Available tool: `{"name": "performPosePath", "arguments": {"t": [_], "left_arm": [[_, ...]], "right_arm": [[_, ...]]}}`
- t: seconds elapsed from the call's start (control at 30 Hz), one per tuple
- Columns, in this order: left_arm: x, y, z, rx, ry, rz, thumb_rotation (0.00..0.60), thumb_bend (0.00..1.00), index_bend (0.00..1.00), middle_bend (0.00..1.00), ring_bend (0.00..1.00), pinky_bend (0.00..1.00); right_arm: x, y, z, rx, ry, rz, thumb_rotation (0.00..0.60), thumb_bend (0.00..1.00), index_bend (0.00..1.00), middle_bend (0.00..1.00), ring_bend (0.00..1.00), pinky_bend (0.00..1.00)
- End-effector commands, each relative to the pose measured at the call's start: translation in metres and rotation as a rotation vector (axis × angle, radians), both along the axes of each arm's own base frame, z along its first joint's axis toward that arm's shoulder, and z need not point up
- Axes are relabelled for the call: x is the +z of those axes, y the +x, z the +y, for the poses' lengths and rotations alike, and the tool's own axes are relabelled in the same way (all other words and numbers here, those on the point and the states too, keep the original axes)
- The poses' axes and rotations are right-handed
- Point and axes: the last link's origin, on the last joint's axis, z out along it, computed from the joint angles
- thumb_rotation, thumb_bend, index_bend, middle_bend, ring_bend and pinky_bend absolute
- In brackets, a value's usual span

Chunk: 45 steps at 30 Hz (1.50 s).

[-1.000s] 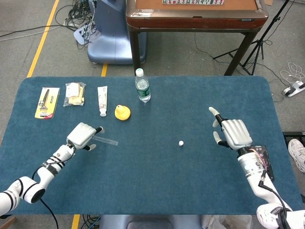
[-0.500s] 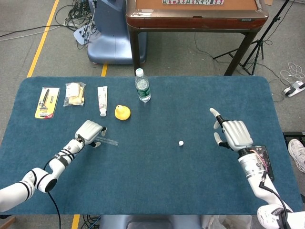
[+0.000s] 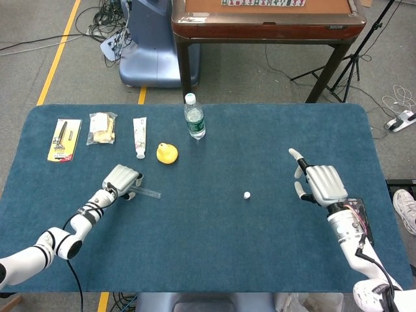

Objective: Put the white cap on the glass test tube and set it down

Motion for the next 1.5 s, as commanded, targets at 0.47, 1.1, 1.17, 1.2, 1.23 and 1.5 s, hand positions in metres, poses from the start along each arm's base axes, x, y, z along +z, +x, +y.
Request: {"name": "performPosePath", "arguments": {"t": [0.47,1.1,1.17,1.2,1.23,1.5], "left_arm": [[-0.002,-0.006,0.001,0.013,-0.003,0.014,0.600,0.29,0.51,1.00,1.00,1.00],[0.026,-0.013,-0.006,0.125,0.083,-0.235,0.600,0.29,0.57,1.00,1.00,1.00],[0.031,-0.011,-0.009,0.139,0.090,-0.281,0.600,0.29,0.57,1.00,1.00,1.00],[0.035,-0.010,-0.011,0.142,0.094,-0.304,0.600,0.29,0.57,1.00,1.00,1.00],[0.037,-0.009,-0.012,0.141,0.097,-0.316,0.600,0.29,0.57,1.00,1.00,1.00],[0.051,0.002,-0.027,0.111,0.101,-0.333,0.600,0.29,0.58,1.00,1.00,1.00]], "right_arm": [[0.000,-0.003,0.001,-0.011,0.003,0.005,0.600,0.50,0.05,0.46,0.53,0.55],[0.002,-0.012,0.001,-0.033,-0.013,0.008,0.600,0.51,0.09,0.47,0.53,0.55],[0.001,-0.010,0.000,-0.027,-0.015,0.000,0.600,0.51,0.15,0.45,0.50,0.55],[-0.001,-0.008,-0.001,-0.022,-0.014,-0.002,0.600,0.51,0.19,0.43,0.45,0.54],[-0.002,-0.007,-0.002,-0.016,-0.012,-0.002,0.600,0.51,0.24,0.40,0.39,0.52],[-0.025,0.010,-0.013,0.041,0.045,0.023,0.600,0.51,0.44,0.24,0.12,0.27]]}}
